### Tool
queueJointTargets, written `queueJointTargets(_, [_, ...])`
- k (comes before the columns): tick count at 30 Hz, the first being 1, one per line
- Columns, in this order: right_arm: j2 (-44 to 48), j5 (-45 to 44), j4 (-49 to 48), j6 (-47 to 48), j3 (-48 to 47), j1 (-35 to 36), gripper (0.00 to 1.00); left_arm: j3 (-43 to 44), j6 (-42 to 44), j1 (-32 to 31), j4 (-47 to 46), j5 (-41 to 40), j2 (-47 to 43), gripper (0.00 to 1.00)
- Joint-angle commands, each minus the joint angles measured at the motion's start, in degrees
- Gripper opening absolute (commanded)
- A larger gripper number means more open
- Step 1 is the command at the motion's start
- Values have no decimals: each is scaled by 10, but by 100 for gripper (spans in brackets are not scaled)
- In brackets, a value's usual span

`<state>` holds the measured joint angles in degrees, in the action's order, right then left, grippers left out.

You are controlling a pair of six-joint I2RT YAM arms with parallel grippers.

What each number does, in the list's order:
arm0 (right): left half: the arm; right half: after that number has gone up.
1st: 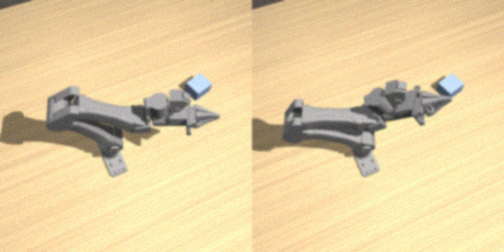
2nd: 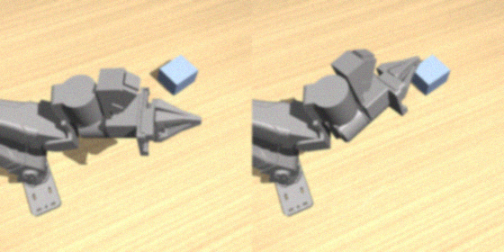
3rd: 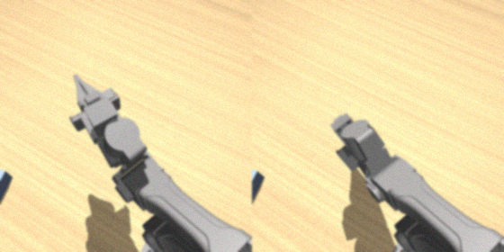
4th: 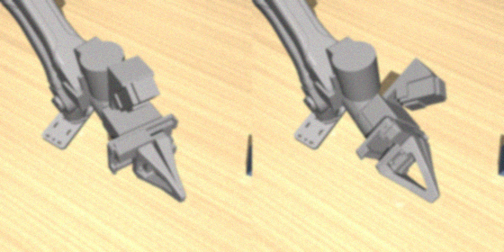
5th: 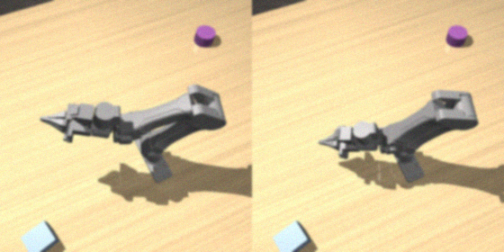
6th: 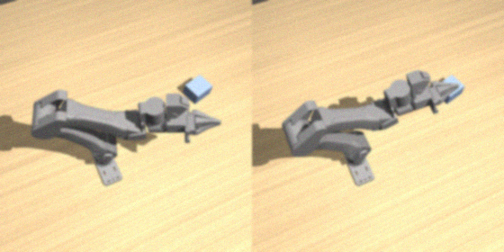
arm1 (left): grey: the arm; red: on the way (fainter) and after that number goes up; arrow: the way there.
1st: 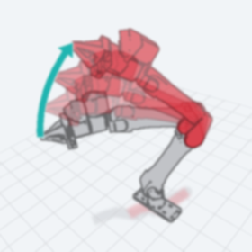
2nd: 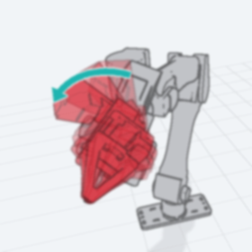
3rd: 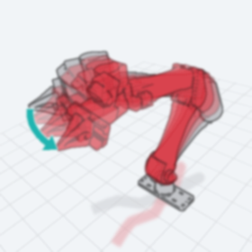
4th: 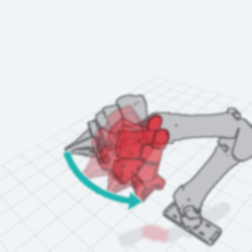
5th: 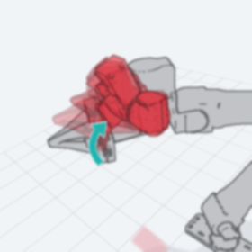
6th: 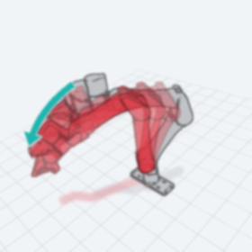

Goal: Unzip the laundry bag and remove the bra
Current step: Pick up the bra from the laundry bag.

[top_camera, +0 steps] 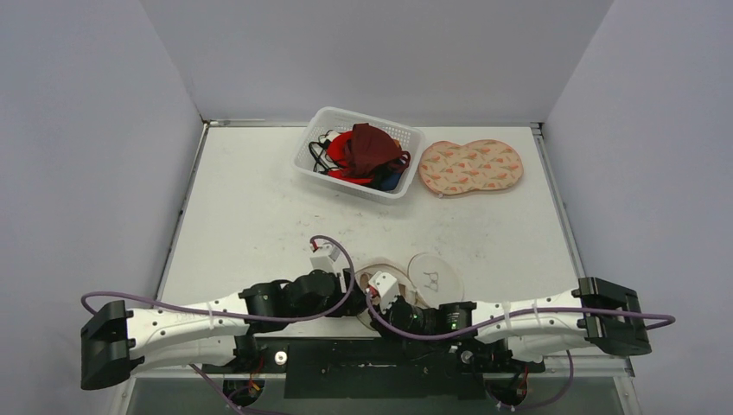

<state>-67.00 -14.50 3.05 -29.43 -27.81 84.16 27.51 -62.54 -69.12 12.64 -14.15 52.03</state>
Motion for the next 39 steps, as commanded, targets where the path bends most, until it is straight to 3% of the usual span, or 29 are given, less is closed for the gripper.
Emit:
queueJointTargets(1, [33, -40, -69, -24, 14, 5, 30, -4, -31, -26, -29, -9, 28, 60])
queueJointTargets(5, [43, -47, -74, -27, 20, 6, 32, -2, -39, -33, -30, -21, 72, 52])
queueJointTargets(9, [71, -82, -52, -35, 24, 10, 38, 1, -44, -40, -6, -64, 86, 20])
queueJointTargets(13, [104, -148, -32, -48, 27, 10, 43, -2, -45, -44, 10, -76, 89, 0])
queueJointTargets(19, [21, -169, -52, -19, -10, -6, 53, -6, -45, -51, 22, -89, 96, 0])
queueJointTargets(26, [-57, -138, -112, -22, -8, -46, 54, -32, -61, -59, 24, -97, 83, 0])
queueJointTargets(32, [-64, -162, -89, -68, 14, -86, 46, -59, -78, -60, 44, -102, 50, 0])
queueJointTargets(39, [-28, -150, -100, -44, 35, -89, 48, -92, -100, -60, 45, -108, 27, 0])
